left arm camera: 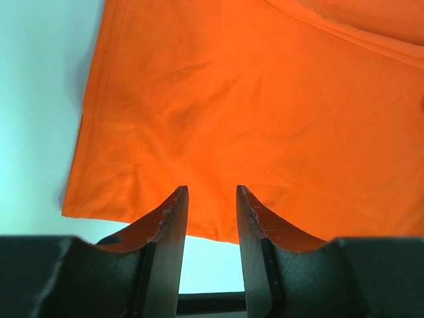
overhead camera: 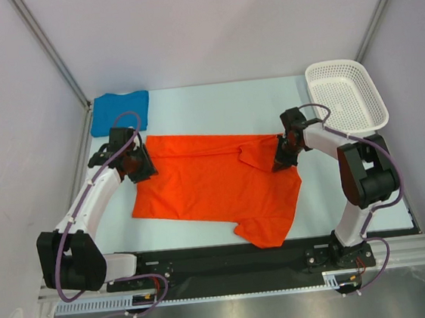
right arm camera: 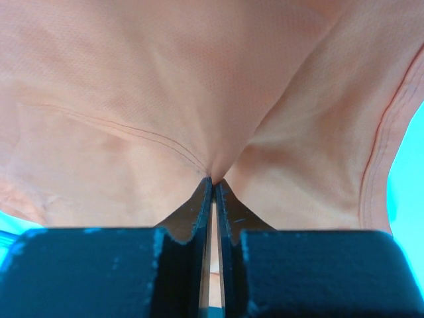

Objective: Fold and stack the t-shirts
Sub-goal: Fold the tshirt

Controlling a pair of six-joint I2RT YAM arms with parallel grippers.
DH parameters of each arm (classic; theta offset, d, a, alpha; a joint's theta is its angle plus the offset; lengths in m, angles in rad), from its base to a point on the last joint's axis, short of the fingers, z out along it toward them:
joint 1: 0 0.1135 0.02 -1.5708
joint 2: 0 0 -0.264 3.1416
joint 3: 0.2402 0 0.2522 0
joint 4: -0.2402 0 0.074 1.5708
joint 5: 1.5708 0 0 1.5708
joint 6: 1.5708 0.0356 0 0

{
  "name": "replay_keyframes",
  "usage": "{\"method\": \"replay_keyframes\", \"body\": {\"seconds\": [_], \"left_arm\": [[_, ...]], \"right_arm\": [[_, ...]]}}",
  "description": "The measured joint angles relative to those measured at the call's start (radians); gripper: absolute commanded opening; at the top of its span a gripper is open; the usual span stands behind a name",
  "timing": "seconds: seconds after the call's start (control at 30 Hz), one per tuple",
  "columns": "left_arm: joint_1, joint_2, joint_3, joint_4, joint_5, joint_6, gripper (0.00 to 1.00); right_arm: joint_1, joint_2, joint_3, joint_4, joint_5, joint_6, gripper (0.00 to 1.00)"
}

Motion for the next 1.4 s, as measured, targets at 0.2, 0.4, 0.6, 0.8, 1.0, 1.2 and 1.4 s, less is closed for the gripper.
{"method": "replay_keyframes", "body": {"seconds": [0.2,0.4,0.6,0.8,1.0,1.2,1.4], "left_arm": [[0.0,0.0,0.0,0.007,0.0,0.0,0.4],[0.0,0.0,0.0,0.007,0.0,0.0,0.41],[0.0,0.0,0.0,0.007,0.0,0.002,0.41],[0.0,0.005,0.0,0.006,0.002,0.002,0.41],[0.0,0.01,-0.005,0.014,0.025,0.002,0.4],[0.0,0.011,-0.031,0.023,0.052,0.002,0.4],[0.0,0.016,-0.058,0.029,0.092,0.0,0.4]], "right_arm": [[-0.001,-0.014,-0.013,-0.02,-0.027,-0.001,0.03],[-0.003,-0.035,-0.031,-0.036,-0.031,-0.005,0.16],[-0.004,-0.062,-0.05,-0.058,-0.028,-0.042,0.39],[0.054,-0.224,-0.116,-0.133,0.006,-0.104,0.51],[0.333,-0.515,-0.277,-0.177,0.005,-0.064,0.52],[0.462,-0.746,-0.542,-0.17,-0.028,0.093,0.63],[0.518,-0.792,-0.712,-0.067,-0.049,0.227,0.63]]}}
